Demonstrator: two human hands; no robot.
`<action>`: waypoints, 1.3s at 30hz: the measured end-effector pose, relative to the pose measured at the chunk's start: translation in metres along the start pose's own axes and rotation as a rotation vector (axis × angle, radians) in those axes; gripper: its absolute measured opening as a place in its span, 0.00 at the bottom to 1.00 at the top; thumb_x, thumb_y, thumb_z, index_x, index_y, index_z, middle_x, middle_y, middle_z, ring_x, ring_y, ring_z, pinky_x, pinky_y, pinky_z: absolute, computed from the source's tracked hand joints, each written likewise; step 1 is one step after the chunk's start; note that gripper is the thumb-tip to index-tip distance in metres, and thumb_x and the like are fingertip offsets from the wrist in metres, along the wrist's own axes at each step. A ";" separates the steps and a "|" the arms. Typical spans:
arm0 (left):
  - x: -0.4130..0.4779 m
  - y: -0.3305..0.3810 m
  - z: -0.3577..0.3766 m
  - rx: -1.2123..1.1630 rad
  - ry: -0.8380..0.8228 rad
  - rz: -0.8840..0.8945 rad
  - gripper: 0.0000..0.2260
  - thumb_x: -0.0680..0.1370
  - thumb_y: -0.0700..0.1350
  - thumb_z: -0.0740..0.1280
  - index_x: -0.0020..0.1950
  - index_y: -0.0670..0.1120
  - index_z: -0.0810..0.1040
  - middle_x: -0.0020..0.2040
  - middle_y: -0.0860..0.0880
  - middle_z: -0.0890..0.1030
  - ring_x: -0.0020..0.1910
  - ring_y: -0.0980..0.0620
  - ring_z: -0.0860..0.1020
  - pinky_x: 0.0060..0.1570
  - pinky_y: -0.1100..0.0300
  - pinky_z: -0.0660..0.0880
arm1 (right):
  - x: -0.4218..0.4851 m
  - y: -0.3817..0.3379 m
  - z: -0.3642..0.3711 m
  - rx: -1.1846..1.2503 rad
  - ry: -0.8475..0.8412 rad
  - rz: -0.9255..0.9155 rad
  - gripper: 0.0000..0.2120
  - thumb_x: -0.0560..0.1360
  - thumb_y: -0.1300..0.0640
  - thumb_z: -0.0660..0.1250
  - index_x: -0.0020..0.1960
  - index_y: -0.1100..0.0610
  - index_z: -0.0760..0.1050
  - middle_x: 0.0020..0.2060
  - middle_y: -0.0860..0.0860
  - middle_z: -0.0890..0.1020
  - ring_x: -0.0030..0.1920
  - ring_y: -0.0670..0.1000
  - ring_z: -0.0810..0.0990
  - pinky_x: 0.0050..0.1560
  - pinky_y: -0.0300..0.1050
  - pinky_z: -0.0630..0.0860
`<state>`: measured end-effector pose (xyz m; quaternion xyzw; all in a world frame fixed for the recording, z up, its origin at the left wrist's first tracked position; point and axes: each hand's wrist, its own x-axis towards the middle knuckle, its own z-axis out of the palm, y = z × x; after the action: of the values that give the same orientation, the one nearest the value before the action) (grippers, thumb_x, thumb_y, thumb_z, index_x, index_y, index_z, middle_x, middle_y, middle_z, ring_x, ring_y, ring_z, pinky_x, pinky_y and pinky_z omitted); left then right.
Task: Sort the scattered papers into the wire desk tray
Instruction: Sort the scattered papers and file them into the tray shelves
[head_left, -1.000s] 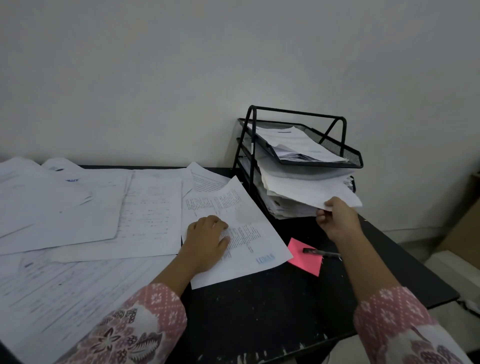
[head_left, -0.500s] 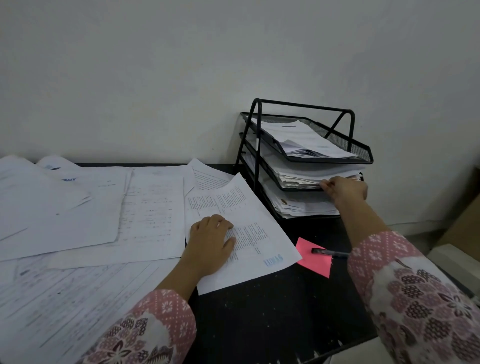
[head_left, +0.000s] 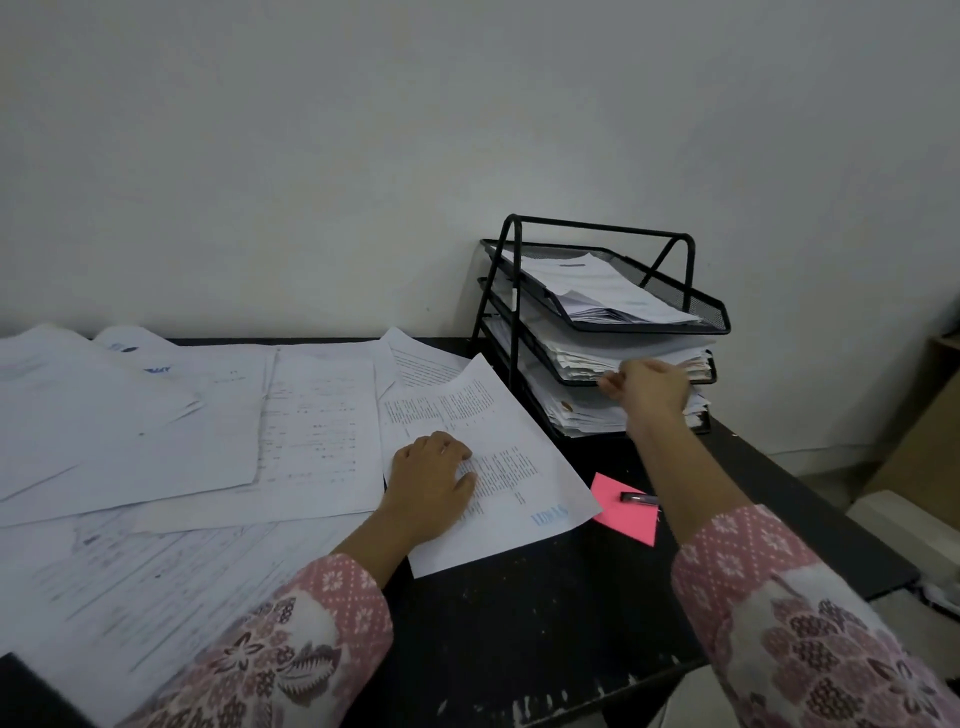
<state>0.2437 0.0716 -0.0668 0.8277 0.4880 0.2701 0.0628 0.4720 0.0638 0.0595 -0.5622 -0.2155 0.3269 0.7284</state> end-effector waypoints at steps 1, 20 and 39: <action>0.000 -0.002 -0.004 -0.032 -0.026 0.012 0.14 0.79 0.50 0.61 0.63 0.48 0.74 0.62 0.51 0.73 0.61 0.52 0.71 0.63 0.57 0.65 | -0.014 0.003 0.007 -0.014 -0.016 -0.024 0.12 0.75 0.72 0.59 0.57 0.63 0.69 0.38 0.58 0.75 0.28 0.51 0.77 0.28 0.37 0.78; -0.089 -0.142 -0.137 -0.107 0.260 -0.422 0.07 0.75 0.40 0.67 0.51 0.50 0.79 0.57 0.48 0.78 0.58 0.47 0.74 0.57 0.55 0.71 | -0.159 0.117 0.137 -0.840 -0.700 -0.284 0.11 0.75 0.57 0.67 0.55 0.60 0.76 0.49 0.51 0.78 0.47 0.45 0.73 0.46 0.35 0.67; -0.126 -0.231 -0.185 0.371 0.241 -0.809 0.13 0.80 0.54 0.60 0.58 0.48 0.78 0.56 0.48 0.76 0.56 0.47 0.72 0.52 0.53 0.67 | -0.216 0.158 0.265 -1.187 -0.739 -0.219 0.22 0.68 0.49 0.75 0.38 0.58 0.63 0.45 0.54 0.72 0.45 0.50 0.71 0.30 0.36 0.63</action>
<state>-0.0767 0.0555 -0.0436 0.5305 0.8158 0.2265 -0.0433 0.1040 0.1126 -0.0078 -0.6916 -0.6460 0.2484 0.2066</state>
